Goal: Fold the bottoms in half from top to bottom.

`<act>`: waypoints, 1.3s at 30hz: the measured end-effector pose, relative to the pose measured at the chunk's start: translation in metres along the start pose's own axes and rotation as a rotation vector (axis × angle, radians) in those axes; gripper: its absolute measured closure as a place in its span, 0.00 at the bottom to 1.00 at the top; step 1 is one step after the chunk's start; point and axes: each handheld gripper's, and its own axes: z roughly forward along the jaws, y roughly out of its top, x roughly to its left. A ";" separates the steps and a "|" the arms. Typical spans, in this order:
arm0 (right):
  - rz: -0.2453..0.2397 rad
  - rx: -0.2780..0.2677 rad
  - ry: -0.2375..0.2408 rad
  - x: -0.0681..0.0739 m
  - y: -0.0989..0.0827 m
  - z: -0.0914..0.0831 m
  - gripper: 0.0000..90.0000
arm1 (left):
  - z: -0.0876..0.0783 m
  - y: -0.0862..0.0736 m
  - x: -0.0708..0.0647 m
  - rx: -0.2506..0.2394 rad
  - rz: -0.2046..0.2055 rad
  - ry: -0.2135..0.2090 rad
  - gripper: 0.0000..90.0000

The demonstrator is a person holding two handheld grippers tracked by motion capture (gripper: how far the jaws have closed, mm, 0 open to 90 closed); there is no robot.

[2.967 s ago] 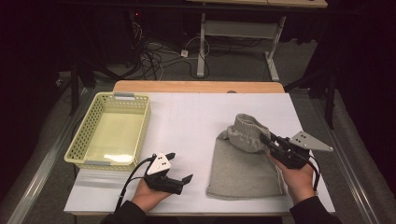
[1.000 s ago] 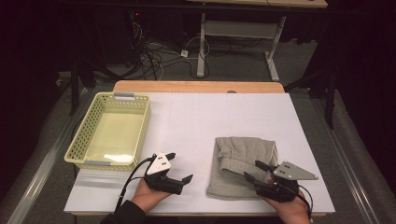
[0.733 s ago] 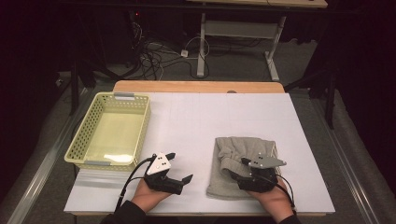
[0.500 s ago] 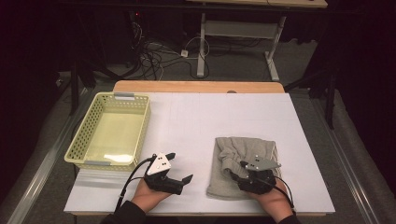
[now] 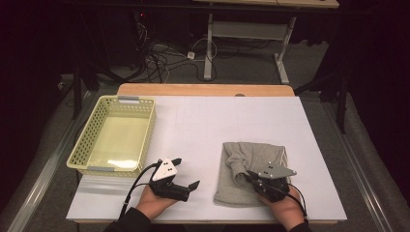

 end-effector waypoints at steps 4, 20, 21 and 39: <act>-0.007 -0.050 -0.012 0.003 0.006 -0.014 0.92 | 0.000 0.000 0.000 0.001 -0.001 -0.002 0.00; -0.036 -0.051 0.109 0.029 0.000 -0.025 0.64 | 0.000 0.000 0.001 0.003 -0.006 -0.003 0.00; -0.033 -0.068 0.110 0.029 0.000 -0.028 0.58 | 0.000 0.000 0.001 0.004 -0.006 -0.002 0.00; 0.156 -0.051 0.011 -0.004 -0.045 -0.068 0.23 | 0.045 0.037 -0.059 0.023 0.035 -0.199 0.20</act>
